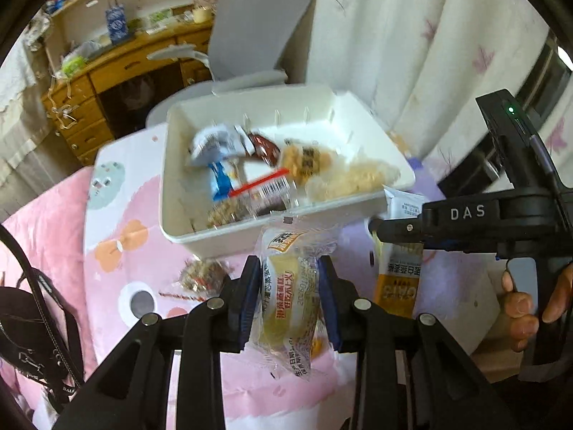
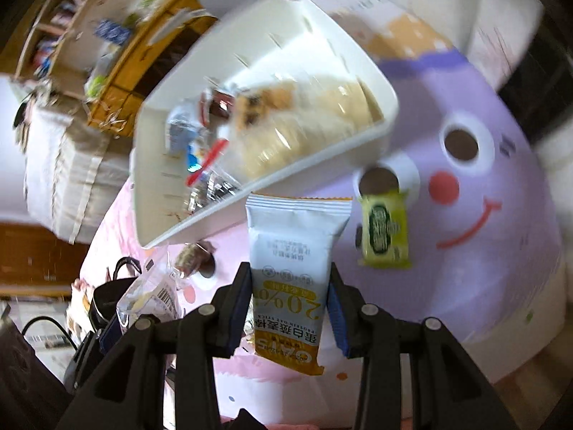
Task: Organize snacks
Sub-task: 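Lift both snacks over the white box and open both tools to drop them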
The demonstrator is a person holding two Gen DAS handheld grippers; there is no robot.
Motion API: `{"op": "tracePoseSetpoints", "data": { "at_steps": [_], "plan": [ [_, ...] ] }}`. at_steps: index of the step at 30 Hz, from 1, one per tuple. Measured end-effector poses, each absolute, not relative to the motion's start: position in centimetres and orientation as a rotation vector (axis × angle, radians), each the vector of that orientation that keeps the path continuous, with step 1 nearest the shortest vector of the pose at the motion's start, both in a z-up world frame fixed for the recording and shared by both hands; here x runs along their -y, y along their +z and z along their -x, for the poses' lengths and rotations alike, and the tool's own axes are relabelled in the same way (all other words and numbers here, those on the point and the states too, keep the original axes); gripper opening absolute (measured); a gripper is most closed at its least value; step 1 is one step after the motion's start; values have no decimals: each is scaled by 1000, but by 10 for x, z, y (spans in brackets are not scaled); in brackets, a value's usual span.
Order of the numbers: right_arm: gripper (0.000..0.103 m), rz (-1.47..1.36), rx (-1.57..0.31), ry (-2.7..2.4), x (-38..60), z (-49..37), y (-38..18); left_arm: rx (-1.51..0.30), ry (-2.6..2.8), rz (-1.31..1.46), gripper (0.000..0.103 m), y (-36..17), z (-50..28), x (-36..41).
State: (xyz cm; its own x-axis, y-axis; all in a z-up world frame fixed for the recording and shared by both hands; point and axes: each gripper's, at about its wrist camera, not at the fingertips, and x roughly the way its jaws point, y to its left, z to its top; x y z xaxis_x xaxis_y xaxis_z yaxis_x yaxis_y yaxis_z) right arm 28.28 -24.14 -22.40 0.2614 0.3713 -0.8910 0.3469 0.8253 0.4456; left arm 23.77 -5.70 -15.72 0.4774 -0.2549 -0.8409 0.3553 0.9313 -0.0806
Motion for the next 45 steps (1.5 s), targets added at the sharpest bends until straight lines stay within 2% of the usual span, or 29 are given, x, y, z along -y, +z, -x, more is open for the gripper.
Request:
{"op": "tracePoseSetpoints", "data": {
  "at_steps": [11, 28, 29, 31, 32, 33, 34, 38, 45],
  "plan": [
    [40, -503, -1180, 164, 265, -306, -175, -894, -255, -33, 31, -116, -271, 67],
    [41, -354, -1055, 200, 294, -367, -165, -855, -100, 140, 32, -140, -336, 76],
    [41, -348, -1049, 198, 296, -370, -165, -850, -94, 147, 34, -141, -338, 76],
    [44, -342, -1048, 191, 299, -375, -167, -860, -80, 159, 54, -141, -342, 77],
    [52, -336, -1056, 186, 300, -377, -169, -868, -67, 163, 64, -141, -343, 77],
    [57, -329, -1075, 171, 302, -379, -172, -874, -64, 167, 67, -140, -343, 78],
    [62, -334, -1083, 163, 303, -379, -173, -882, -66, 175, 68, -140, -343, 78],
    [62, -374, -1102, 151, 310, -375, -180, -909, -47, 182, 73, -140, -340, 78],
    [62, -381, -1107, 154, 314, -363, -177, -929, -24, 204, 74, -137, -323, 74]
  ]
}}
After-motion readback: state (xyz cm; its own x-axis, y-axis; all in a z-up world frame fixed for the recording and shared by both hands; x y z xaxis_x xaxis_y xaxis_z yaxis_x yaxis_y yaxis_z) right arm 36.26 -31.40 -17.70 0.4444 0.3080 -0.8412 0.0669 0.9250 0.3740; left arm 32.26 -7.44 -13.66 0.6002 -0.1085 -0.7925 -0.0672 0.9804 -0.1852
